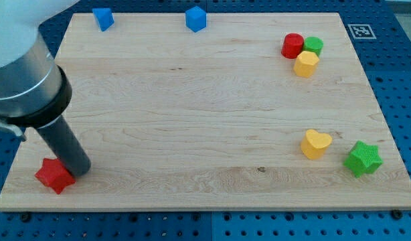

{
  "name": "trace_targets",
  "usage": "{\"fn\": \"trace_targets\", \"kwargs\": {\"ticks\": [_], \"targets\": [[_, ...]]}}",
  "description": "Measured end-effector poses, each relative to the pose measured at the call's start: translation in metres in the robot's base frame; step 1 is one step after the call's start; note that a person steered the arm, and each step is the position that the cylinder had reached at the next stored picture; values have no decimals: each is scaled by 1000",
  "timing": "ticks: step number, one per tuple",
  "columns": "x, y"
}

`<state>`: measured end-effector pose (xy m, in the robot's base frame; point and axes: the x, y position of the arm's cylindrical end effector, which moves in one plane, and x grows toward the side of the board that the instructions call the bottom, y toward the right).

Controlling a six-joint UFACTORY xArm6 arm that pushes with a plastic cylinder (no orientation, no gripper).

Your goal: Nudge the hexagon slightly to the left side

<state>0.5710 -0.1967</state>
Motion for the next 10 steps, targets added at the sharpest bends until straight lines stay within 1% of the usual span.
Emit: {"fn": "trace_targets", "kwargs": {"ticks": [1,2,3,5,6,7,9,10], "targets": [[-3,-3],[-40,9],[-71,39],[-116,138],[-125,197],[-125,257],[-160,344],[-161,394]]}}
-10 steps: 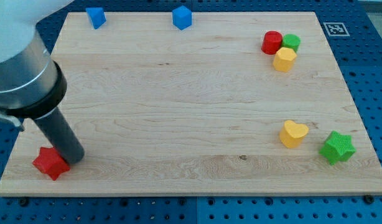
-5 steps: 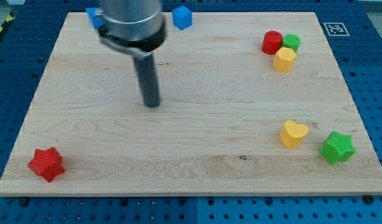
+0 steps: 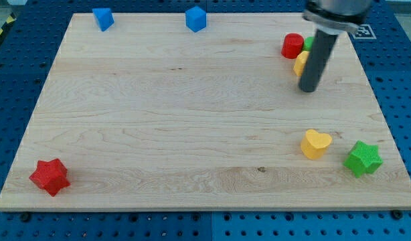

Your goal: Nudge the hexagon slightly to the left side

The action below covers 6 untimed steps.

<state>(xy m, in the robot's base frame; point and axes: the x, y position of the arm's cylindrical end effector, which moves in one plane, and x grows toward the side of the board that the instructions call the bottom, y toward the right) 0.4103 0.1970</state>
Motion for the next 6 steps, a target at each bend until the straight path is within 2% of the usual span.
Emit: {"fn": "trace_targets", "kwargs": {"ticks": [1,2,4,5,6], "targets": [[-13,34],[-22,37],[-54,9],[-54,-20],[-65,-23]]}}
